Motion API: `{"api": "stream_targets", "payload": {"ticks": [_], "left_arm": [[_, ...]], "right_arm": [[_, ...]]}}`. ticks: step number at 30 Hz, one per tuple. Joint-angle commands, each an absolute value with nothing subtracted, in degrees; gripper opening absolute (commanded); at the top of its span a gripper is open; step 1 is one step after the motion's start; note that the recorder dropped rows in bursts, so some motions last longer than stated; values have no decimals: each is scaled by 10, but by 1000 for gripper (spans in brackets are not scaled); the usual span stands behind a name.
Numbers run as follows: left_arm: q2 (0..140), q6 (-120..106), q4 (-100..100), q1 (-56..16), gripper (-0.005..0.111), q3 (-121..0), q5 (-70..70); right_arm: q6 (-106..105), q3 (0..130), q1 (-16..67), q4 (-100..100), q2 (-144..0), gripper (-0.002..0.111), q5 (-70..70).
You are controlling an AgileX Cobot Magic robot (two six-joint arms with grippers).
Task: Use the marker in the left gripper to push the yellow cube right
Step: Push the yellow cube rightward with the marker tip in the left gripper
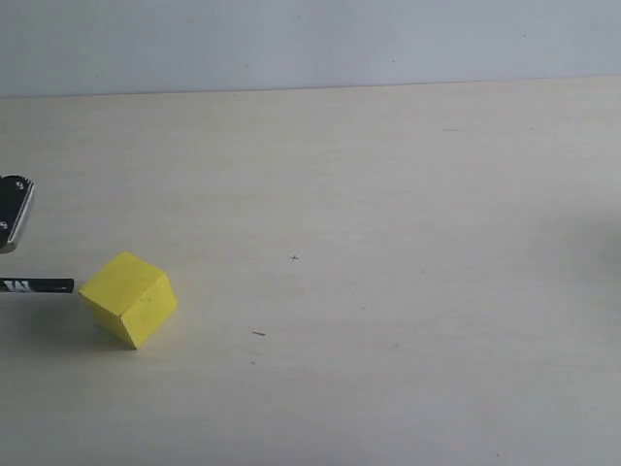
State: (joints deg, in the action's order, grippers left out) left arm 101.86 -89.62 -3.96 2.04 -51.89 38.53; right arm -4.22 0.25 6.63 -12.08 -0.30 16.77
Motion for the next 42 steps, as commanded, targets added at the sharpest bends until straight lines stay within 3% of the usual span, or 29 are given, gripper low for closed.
{"api": "stream_targets", "payload": {"ticks": [1,8,22,27,34,42], "left_arm": [[982,-890,-53,16,0,-522,370],[982,-875,-54,-113,0,-523,416],[959,-849,-45,-56,0,-502,472],[964,-864,-5,-80,0,-497,458],[986,-879,51,-173,0,-500,407],[974,-867,50,-118,0,-507,449]], "right_arm": [[-44,0,67,-120,0,0,164],[-44,0,67,-120,0,0,164],[-44,0,67,-120,0,0,164],[-44,0,67,-120,0,0,164],[-44,0,67,-120,0,0,164],[-44,0,67,-120,0,0,164]]}}
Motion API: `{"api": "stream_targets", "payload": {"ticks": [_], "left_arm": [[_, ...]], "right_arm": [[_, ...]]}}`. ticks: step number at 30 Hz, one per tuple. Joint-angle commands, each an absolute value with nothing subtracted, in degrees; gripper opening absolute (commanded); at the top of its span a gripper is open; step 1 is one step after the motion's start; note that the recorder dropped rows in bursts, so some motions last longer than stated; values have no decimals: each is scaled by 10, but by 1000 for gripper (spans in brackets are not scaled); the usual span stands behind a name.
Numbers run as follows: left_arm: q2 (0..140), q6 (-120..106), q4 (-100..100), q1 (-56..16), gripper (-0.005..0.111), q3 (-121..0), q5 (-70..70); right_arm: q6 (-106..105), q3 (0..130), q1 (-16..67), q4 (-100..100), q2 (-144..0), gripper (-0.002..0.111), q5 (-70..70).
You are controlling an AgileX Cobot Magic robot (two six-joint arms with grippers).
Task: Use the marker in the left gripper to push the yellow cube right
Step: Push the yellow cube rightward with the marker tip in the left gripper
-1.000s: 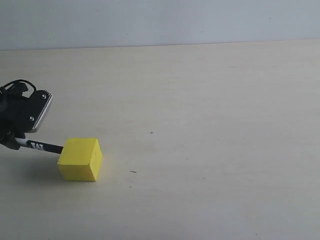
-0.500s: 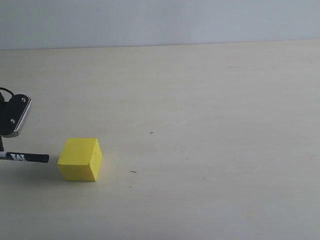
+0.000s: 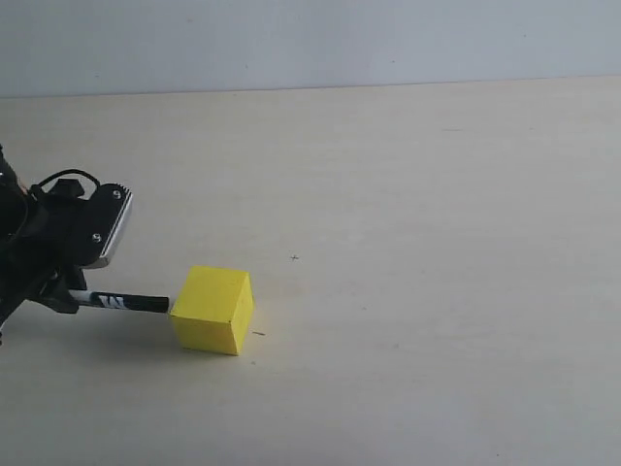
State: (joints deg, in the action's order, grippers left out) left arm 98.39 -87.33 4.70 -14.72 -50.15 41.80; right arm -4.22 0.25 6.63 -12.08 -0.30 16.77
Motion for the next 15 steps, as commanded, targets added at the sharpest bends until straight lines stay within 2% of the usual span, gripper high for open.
{"api": "stream_targets", "payload": {"ticks": [1,8,15], "left_arm": [[973,-867,49,-112,0,-507,455],[973,-867,43,-117,0,-507,443],[986,-860,74,-215,0,-507,411]], "right_arm": [[-44,0,67,-120,0,0,164],[-44,0,67,-120,0,0,164],[-44,0,67,-120,0,0,164]]}}
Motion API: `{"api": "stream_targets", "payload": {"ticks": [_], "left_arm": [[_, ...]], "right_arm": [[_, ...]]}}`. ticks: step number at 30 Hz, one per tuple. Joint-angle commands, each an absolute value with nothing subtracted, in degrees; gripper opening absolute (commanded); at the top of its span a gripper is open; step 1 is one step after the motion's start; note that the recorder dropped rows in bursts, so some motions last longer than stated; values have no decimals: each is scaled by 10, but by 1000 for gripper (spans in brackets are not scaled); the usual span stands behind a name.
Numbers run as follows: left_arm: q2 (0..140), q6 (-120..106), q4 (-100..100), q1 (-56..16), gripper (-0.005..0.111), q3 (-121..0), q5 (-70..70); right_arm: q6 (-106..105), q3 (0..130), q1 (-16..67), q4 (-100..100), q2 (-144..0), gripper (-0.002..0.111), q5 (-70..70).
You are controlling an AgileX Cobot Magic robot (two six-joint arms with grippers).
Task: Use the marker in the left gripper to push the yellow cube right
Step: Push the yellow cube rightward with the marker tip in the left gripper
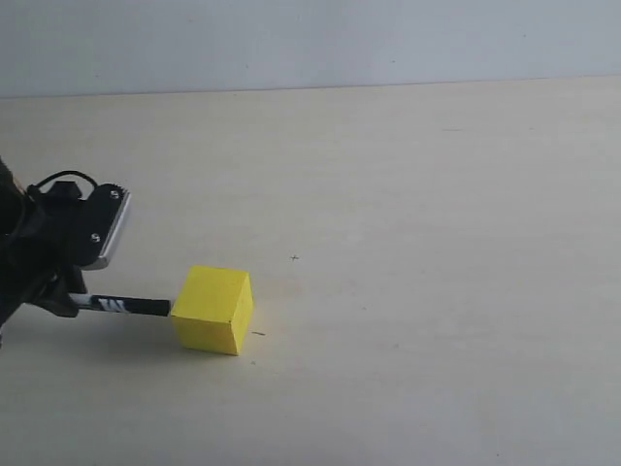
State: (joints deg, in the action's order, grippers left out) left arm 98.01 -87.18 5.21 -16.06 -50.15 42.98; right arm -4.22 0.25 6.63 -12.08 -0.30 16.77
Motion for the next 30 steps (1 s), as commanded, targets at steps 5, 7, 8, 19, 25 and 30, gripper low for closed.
{"api": "stream_targets", "payload": {"ticks": [5,7,8,19,25,30], "left_arm": [[991,-805,74,-217,0,-507,392],[991,-786,74,-206,0,-507,401],[991,-779,74,-204,0,-507,410],[994,-746,165,-223,0,-507,453],[1010,-746,114,-249,0,-507,406],[1008,-745,112,-195,0,-507,406]], "right_arm": [[-44,0,67,-120,0,0,164],[-44,0,67,-120,0,0,164],[-44,0,67,-120,0,0,164],[-44,0,67,-120,0,0,164],[-44,0,67,-120,0,0,164],[-44,0,67,-120,0,0,164]]}}
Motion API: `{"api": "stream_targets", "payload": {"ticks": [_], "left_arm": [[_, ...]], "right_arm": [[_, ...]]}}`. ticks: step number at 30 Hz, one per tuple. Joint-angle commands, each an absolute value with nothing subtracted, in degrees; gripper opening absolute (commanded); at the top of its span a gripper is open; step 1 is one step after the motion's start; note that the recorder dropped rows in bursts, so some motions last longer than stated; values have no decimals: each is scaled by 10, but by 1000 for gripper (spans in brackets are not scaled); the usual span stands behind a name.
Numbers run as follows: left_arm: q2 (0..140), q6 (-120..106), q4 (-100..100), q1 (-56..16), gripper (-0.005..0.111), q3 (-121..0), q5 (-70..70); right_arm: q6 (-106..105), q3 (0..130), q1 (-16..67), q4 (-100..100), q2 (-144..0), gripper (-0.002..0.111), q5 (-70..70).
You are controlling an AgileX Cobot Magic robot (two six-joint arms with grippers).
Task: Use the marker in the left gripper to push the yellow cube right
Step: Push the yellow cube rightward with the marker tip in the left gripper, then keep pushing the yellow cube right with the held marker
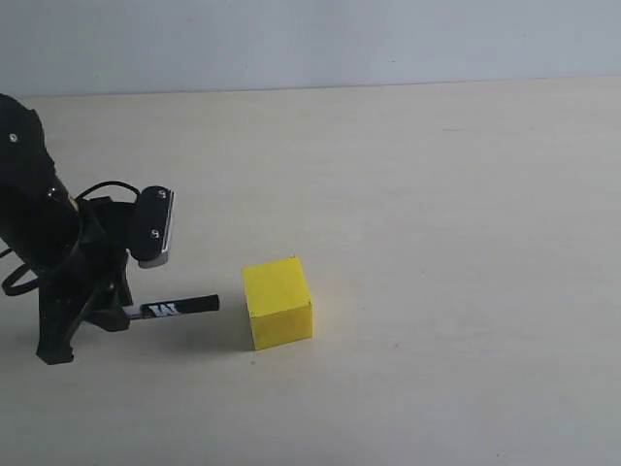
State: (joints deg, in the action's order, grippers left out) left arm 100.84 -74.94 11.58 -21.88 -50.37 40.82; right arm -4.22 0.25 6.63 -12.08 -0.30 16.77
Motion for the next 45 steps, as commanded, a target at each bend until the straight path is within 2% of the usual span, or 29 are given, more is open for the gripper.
{"api": "stream_targets", "payload": {"ticks": [1,8,17,20,30,45], "left_arm": [[1008,-745,112,-192,0,-507,406],[1008,-745,131,-213,0,-507,367],[1042,-745,136,-300,0,-557,383],[1039,-745,134,-300,0,-573,396],[1020,-734,46,-232,0,-577,440],[1020,-791,147,-246,0,-584,340]], "right_arm": [[-44,0,67,-120,0,0,164],[-44,0,67,-120,0,0,164],[-44,0,67,-120,0,0,164],[-44,0,67,-120,0,0,164],[-44,0,67,-120,0,0,164],[-44,0,67,-120,0,0,164]]}}
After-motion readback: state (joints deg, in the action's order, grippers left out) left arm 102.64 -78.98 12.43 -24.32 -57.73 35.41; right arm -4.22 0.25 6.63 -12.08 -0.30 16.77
